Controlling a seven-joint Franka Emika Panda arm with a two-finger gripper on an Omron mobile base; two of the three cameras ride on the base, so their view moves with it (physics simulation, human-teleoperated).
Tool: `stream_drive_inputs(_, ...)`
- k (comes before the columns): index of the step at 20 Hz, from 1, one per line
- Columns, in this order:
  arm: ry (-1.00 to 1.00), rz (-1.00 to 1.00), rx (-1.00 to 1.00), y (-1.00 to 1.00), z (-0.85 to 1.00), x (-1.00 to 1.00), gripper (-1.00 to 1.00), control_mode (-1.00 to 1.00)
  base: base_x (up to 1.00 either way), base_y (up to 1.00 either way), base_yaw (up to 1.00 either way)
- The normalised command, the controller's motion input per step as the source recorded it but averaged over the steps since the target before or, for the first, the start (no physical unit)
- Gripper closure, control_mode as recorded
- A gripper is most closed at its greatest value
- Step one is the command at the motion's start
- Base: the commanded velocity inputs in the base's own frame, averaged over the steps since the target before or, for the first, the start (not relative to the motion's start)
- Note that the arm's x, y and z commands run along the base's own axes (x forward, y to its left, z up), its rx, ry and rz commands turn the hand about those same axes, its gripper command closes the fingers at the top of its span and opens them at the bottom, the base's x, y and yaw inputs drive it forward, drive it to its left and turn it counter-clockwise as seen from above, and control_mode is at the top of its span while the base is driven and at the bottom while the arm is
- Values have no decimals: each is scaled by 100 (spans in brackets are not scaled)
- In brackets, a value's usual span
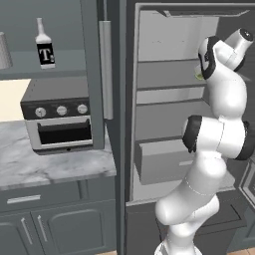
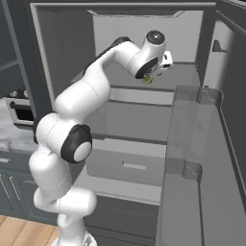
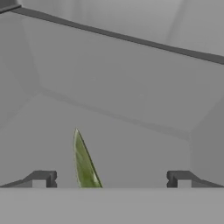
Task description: There is a bowl on the dining counter. Grab a lemon wedge from the fridge and place it in the bowl. Then get the liquor bottle and glass cup from the cabinet and place them next to the bowl.
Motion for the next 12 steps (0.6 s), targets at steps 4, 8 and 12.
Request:
stream_drive_inputs(4, 2, 0, 0, 0, -18, 2, -100, -100, 0, 0, 0)
stream_drive_inputs(8, 3, 0, 0, 0, -15, 17, -100, -100, 0, 0, 0)
stream_drive_inputs(12, 3, 0, 0, 0, -16, 10, -100, -100, 0, 0, 0)
